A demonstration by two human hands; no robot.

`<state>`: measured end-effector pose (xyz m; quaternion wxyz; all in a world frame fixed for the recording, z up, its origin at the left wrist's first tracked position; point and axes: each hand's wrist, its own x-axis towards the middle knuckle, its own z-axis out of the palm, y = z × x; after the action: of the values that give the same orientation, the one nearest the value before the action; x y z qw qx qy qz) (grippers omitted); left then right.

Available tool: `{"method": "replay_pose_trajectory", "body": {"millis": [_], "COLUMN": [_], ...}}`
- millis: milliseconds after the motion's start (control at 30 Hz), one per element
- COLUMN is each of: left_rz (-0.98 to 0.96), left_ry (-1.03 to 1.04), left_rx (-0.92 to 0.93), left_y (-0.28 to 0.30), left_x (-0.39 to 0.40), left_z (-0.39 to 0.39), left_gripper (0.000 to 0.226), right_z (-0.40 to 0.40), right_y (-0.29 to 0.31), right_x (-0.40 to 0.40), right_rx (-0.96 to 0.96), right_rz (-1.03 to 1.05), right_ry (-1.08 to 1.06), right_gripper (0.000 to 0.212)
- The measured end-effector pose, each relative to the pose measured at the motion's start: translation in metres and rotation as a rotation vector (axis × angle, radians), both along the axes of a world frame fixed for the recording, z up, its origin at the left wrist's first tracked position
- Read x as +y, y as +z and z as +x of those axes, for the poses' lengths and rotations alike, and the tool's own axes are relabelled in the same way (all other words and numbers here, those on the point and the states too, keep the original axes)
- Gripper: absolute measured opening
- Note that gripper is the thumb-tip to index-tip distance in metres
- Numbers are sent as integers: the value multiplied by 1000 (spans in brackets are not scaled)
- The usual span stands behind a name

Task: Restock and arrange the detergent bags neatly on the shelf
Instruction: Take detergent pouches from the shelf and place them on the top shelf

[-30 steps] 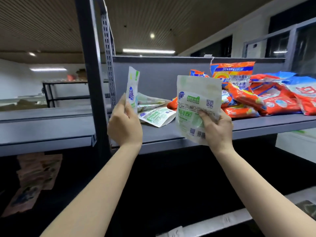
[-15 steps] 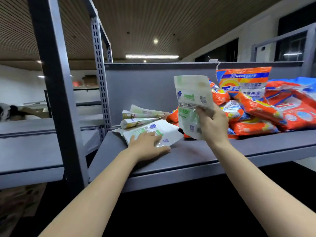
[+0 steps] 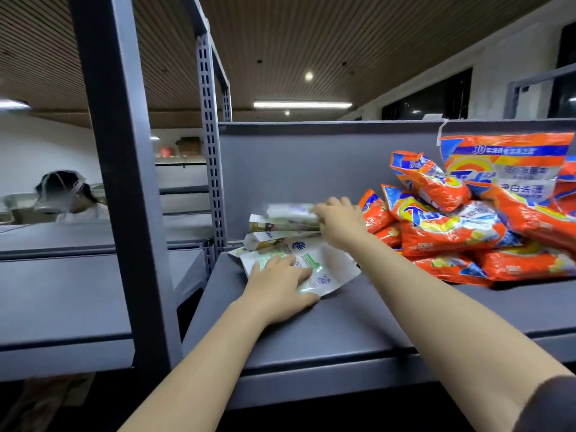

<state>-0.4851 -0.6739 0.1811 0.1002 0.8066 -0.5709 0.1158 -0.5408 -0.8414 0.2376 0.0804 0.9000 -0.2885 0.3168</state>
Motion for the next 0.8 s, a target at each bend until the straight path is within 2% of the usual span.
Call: {"method": "replay_pose_trajectory", "body": {"millis": [33,200,467,600,800], "left_rz": [-10,-41,-105,-199,-371], "left_ry": [-1,21,109,203,288], "left_rx": [9,69,150,159,163], "left_y": [-1,-3,-3,-1,1], "left_x": [0,2,21,38,75], "left_z": [2,0,-13,-32,-68], "left_gripper": [46,41,43,37,39], "right_z": [1,-10,-53,-77,-119], "right_y": [-3,-8,-28,-34,-45], "right_x": [-3,-2,28,51,95], "right_rx": [85,-21,-169,-137,-186], "right_rz": [79,151,191,245,232], "right_ry": [-19,-25,107,137,220], "right_gripper": [45,58,48,41,42]}}
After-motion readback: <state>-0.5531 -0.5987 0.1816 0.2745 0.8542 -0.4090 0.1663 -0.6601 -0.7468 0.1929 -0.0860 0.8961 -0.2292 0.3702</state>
